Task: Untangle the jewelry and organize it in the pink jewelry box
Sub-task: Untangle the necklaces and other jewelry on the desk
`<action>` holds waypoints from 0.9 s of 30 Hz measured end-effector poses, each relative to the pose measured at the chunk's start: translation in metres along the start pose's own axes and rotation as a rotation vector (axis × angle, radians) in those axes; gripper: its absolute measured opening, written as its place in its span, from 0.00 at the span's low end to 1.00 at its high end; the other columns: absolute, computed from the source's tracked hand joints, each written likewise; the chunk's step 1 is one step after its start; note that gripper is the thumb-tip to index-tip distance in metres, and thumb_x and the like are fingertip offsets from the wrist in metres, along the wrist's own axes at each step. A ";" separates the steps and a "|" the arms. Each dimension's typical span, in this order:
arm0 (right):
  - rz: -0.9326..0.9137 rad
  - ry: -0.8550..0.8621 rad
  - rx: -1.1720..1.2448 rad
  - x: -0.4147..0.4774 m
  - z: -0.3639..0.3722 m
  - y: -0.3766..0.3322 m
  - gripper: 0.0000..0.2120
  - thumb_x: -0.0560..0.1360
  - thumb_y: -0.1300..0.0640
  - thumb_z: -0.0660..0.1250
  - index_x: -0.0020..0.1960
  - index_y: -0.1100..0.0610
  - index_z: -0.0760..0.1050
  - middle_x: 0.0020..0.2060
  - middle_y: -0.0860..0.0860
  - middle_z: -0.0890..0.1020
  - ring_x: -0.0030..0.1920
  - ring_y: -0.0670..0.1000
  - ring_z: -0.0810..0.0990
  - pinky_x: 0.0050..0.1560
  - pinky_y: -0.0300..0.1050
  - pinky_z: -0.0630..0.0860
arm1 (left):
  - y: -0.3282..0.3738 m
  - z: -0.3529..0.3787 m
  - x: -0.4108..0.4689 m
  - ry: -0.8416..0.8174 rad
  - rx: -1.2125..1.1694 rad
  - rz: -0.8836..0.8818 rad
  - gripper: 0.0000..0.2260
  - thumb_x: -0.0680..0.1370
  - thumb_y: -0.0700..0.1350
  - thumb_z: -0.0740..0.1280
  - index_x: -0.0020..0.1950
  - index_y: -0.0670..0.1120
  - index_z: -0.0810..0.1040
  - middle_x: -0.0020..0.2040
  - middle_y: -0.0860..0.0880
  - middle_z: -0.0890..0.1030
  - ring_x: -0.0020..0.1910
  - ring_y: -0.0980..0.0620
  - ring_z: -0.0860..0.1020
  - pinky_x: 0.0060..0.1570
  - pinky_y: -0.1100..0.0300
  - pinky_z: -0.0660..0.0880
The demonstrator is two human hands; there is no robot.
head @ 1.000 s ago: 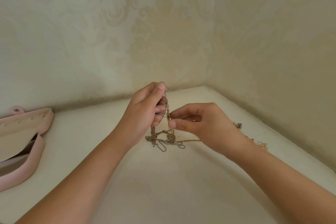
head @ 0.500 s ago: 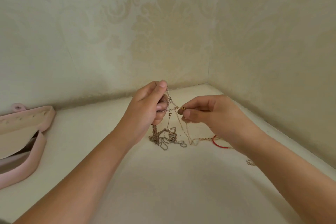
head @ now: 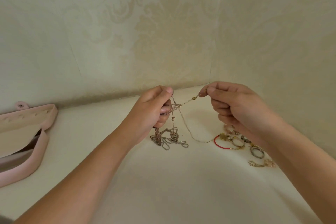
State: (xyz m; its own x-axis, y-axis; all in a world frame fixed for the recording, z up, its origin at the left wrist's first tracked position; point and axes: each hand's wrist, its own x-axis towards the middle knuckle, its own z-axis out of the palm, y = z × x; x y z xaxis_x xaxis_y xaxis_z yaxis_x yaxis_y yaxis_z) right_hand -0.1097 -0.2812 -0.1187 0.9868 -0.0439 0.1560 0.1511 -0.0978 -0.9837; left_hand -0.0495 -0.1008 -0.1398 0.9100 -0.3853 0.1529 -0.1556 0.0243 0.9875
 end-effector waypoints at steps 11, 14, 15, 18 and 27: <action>-0.051 0.014 0.021 -0.001 -0.006 -0.002 0.11 0.80 0.60 0.59 0.43 0.58 0.78 0.26 0.46 0.57 0.24 0.44 0.54 0.21 0.34 0.53 | -0.002 -0.005 -0.001 -0.196 0.105 -0.097 0.16 0.78 0.35 0.57 0.48 0.46 0.84 0.29 0.50 0.55 0.24 0.56 0.55 0.23 0.66 0.52; -0.052 0.025 0.032 0.000 -0.009 -0.001 0.12 0.80 0.60 0.59 0.42 0.57 0.78 0.25 0.46 0.58 0.23 0.44 0.54 0.21 0.33 0.54 | -0.001 -0.006 -0.001 -0.250 0.117 -0.113 0.14 0.78 0.36 0.58 0.48 0.43 0.84 0.29 0.51 0.55 0.24 0.56 0.56 0.23 0.65 0.53; -0.048 0.029 0.039 0.000 -0.010 -0.001 0.12 0.80 0.60 0.59 0.42 0.57 0.78 0.25 0.46 0.58 0.23 0.44 0.54 0.21 0.33 0.54 | 0.000 -0.006 -0.002 -0.268 0.114 -0.111 0.12 0.77 0.39 0.60 0.47 0.42 0.84 0.28 0.51 0.56 0.24 0.56 0.57 0.23 0.65 0.53; -0.038 0.047 0.047 0.000 -0.011 -0.001 0.11 0.80 0.60 0.58 0.43 0.58 0.78 0.24 0.45 0.59 0.23 0.44 0.55 0.21 0.34 0.54 | 0.000 -0.007 -0.001 -0.292 0.099 -0.098 0.09 0.71 0.44 0.65 0.43 0.45 0.84 0.28 0.52 0.59 0.24 0.56 0.58 0.23 0.66 0.54; -0.019 0.117 0.052 0.001 -0.016 -0.002 0.11 0.80 0.60 0.59 0.44 0.59 0.78 0.25 0.46 0.59 0.26 0.46 0.54 0.24 0.37 0.52 | -0.002 -0.006 -0.003 -0.250 0.263 -0.057 0.03 0.75 0.37 0.69 0.44 0.44 0.80 0.26 0.54 0.61 0.23 0.57 0.60 0.23 0.66 0.57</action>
State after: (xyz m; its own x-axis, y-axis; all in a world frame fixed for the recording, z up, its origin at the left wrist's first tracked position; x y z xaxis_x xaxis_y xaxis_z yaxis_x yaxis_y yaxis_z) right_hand -0.1096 -0.2975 -0.1153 0.9705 -0.1586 0.1814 0.1758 -0.0487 -0.9832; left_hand -0.0490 -0.0939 -0.1421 0.8030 -0.5937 0.0516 -0.2302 -0.2291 0.9458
